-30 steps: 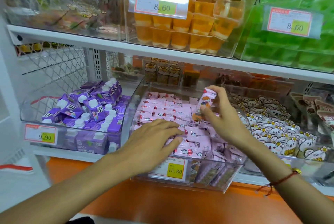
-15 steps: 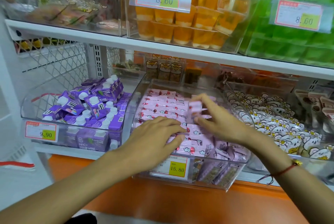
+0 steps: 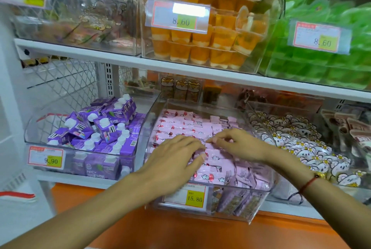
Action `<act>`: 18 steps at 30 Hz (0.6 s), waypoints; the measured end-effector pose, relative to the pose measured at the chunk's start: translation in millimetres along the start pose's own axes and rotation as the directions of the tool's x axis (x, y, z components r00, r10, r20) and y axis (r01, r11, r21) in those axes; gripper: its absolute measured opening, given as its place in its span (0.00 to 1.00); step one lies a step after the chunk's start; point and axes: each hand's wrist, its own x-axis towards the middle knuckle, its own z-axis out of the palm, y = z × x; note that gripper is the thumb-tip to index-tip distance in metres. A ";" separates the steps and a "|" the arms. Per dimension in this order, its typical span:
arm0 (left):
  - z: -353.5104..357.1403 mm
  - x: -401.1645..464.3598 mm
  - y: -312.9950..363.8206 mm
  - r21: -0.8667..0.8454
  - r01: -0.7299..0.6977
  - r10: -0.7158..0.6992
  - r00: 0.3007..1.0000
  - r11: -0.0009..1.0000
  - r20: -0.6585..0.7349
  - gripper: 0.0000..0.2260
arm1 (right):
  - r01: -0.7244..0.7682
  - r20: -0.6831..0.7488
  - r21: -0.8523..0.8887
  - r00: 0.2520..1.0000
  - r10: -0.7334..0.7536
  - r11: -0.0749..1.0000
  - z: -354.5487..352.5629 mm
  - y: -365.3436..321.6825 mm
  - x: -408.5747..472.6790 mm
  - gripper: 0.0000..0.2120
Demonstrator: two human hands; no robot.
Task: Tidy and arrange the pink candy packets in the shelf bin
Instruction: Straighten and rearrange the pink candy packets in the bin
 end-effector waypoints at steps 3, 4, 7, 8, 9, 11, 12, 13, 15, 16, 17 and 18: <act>0.9 20.5 -3.9 0.005 0.051 -0.051 0.998 0.999 -0.037 0.15 | -0.062 -0.179 -0.113 0.983 0.041 0.992 -2.4 1.8 14.1 0.09; 1.2 27.5 -5.2 0.026 0.073 -0.072 0.997 0.997 -0.043 0.16 | -0.076 -0.184 -0.166 0.982 0.045 0.983 -1.1 1.8 18.8 0.08; 4.5 43.1 -8.5 0.080 0.162 -0.162 0.987 0.983 -0.004 0.20 | -0.121 -0.135 -0.190 0.986 0.096 0.974 1.9 1.2 29.7 0.09; 6.0 46.1 -9.4 0.074 0.200 -0.201 0.980 0.977 0.006 0.21 | -0.144 -0.125 -0.181 0.985 0.122 0.973 1.3 0.5 32.2 0.09; 7.8 48.3 -10.0 0.067 0.229 -0.230 0.973 0.971 0.010 0.21 | -0.163 -0.117 -0.175 0.983 0.144 0.971 0.3 -0.1 34.3 0.09; 11.3 50.8 -9.5 0.085 0.253 -0.255 0.967 0.964 0.013 0.21 | -0.179 -0.112 -0.154 0.980 0.163 0.972 -0.3 -1.5 36.8 0.07; 12.8 51.5 -9.1 0.095 0.259 -0.261 0.965 0.961 0.008 0.21 | -0.178 -0.121 -0.154 0.980 0.160 0.972 0.6 -2.3 36.9 0.06; 13.9 51.7 -8.7 0.096 0.266 -0.268 0.964 0.959 0.000 0.21 | -0.170 -0.137 -0.171 0.980 0.147 0.971 2.4 -3.0 36.4 0.05; 15.3 51.5 -8.4 0.087 0.281 -0.281 0.960 0.956 -0.018 0.21 | -0.132 -0.191 -0.236 0.978 0.087 0.963 9.0 -2.1 34.3 0.05; 15.9 51.4 -8.7 0.085 0.285 -0.284 0.958 0.955 -0.020 0.21 | -0.108 -0.226 -0.269 0.973 0.047 0.957 13.0 -0.6 32.6 0.06; 16.4 51.3 -9.0 0.086 0.286 -0.286 0.958 0.954 -0.018 0.22 | -0.084 -0.261 -0.294 0.965 0.004 0.952 16.9 1.4 30.6 0.07; 17.0 51.3 -9.2 0.087 0.286 -0.285 0.958 0.954 -0.018 0.22 | -0.056 -0.296 -0.310 0.954 -0.041 0.949 20.3 3.6 28.4 0.07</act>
